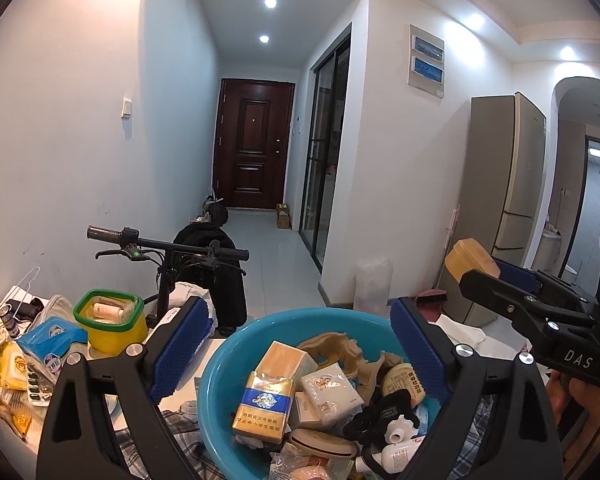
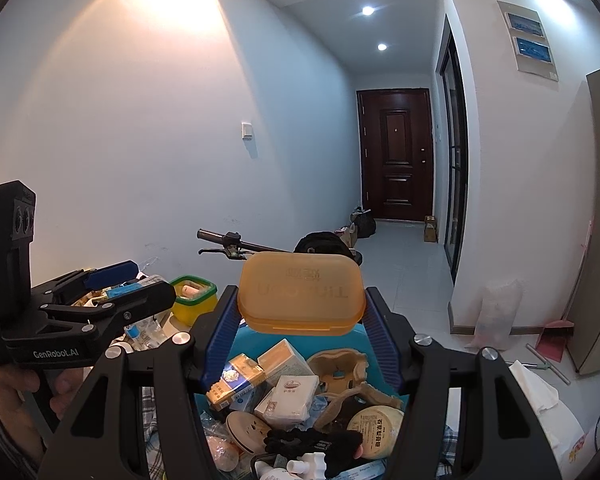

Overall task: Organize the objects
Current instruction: 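Open the right tool releasing the soap box into the basin, then withdraw both open tools from above the basin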

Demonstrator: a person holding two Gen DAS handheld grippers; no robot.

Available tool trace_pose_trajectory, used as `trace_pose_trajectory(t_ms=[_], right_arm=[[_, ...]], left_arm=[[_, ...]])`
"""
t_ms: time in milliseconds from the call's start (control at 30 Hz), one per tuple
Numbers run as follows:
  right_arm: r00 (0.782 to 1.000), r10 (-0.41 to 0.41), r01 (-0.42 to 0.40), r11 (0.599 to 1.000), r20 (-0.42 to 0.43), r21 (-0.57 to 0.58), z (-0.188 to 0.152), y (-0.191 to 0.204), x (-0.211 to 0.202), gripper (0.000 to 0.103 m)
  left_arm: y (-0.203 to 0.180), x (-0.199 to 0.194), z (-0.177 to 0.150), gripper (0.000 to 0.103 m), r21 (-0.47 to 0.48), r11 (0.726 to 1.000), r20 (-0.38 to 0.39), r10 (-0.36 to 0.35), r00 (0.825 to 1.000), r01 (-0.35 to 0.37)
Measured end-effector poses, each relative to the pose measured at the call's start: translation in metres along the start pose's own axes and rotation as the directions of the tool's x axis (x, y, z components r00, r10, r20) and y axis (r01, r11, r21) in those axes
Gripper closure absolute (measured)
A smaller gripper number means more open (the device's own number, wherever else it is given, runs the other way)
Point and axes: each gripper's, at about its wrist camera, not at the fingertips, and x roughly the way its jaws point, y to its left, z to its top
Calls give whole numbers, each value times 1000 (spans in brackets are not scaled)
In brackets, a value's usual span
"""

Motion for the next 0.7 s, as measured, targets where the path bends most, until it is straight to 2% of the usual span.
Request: trace_pose_trajectory(t_ms=[67,100,133,167,200,500,700], right_arm=[[1000,-12,12,1000,-6,1,0,-1,1,43],[1000,-22,22,1000,-10,3,-1,-1,2,37],[999,-34,34,999,-13,8,-1,-2,3,29],[999,-44,44,999,-14,14,-1,-4,4,12],[999,-49,49,999,-12,20,-1,-5,4,2],[999,-46,46,998,-24,32,-1,-4,3,1],[998,-47,47,999,-49,1,-1,2,6,1]], left_arm=[[-1,0,-1,9,3,1000,-2,-2,1000,2],[-2,0,-1,9,5,1000,-2,-2,1000,2],[-2,0,-1,9,6,1000,-2,-2,1000,2],[-2,0,-1,9,4,1000,-2,-1,1000,1],[-2,0,-1,9,6,1000,-1,-2,1000,2],[-4,0,-1,9,9,1000,-4,-3,1000,3],[-3,-3,0,9,19,1000,3,-15,1000,15]])
